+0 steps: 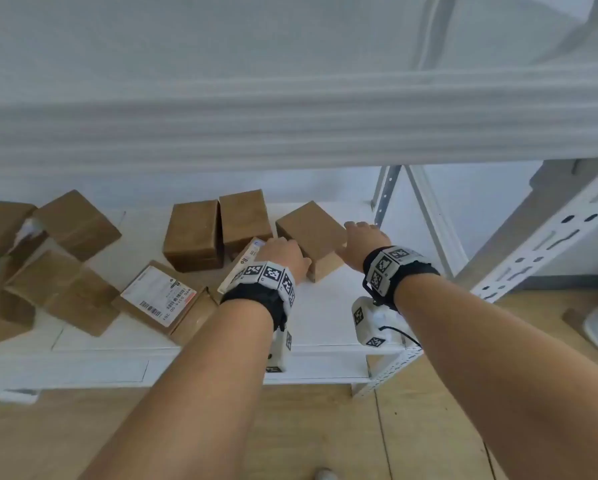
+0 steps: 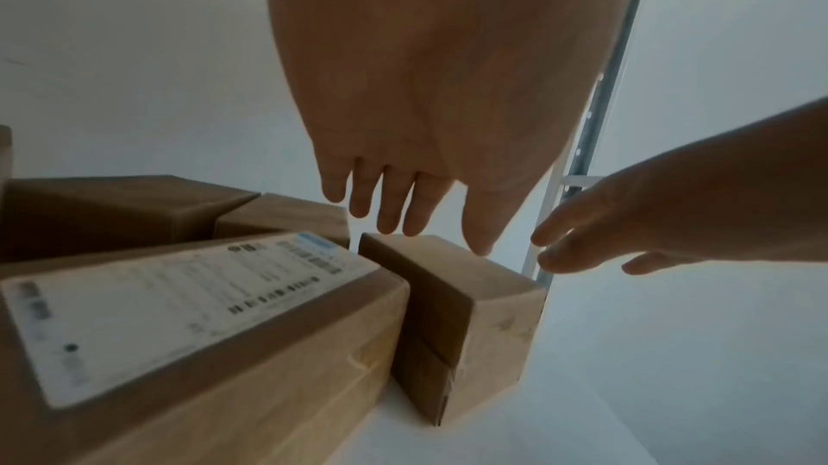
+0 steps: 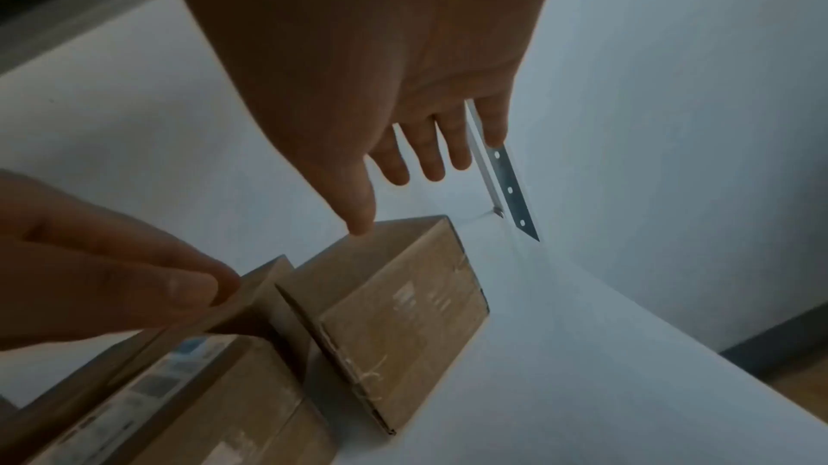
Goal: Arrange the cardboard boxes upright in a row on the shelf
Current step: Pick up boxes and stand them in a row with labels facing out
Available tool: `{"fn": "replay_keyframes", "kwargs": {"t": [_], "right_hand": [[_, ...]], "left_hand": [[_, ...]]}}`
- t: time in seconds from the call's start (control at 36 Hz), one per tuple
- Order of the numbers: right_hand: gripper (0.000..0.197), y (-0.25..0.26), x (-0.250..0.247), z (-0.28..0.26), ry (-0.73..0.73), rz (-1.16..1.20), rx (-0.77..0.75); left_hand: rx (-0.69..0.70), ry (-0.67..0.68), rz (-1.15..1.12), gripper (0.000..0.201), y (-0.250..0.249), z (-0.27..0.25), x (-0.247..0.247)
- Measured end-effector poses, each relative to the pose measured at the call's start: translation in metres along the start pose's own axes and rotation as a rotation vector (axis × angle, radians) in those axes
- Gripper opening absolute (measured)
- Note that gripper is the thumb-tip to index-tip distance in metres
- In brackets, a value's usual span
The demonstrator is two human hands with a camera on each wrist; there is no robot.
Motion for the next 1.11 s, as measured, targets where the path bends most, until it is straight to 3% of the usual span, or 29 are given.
{"fn": "replay_keyframes", "kwargs": {"t": [0.31,0.53,0.72,0.83,0.94,1.11], "right_hand": [[0.036,-0.005,0.019,0.015,0.109,0.107,0.086],[0.037,-0.012,0.027,0.012,0.07,0.204,0.228],[0.038,-0.01,0.014,0.002,0.092,0.535,0.265],[0.043,-0.004,-0.001,-0.008,0.036,0.657,0.294],[0.047,0.003,-0.015,-0.023,-0.064,0.736,0.301],[0.048,0.012,-0.034,-0.047,-0.198,0.761,0.285]], "left_hand": [[0.037,0.058,0.117,0.045,-0.013,0.03,0.042],[0.085,0.061,0.03,0.039,-0.011,0.033,0.046],[0.053,-0.059,-0.153,0.026,0.0,0.023,0.017],[0.038,-0.072,-0.337,0.036,0.004,0.013,-0.003],[0.04,-0.026,-0.463,0.066,0.009,-0.002,-0.017],[0.106,-0.051,-0.673,0.061,0.019,-0.023,-0.028]]}}
Point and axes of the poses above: each hand's wrist, its own z-axis towards the middle knuckle, its own x-axis out of the palm, y = z × x, the point moved 3 cm from there along z, towards the middle knuckle, and after that the axes turned 5 degrees about z, right-handed, at the moved point
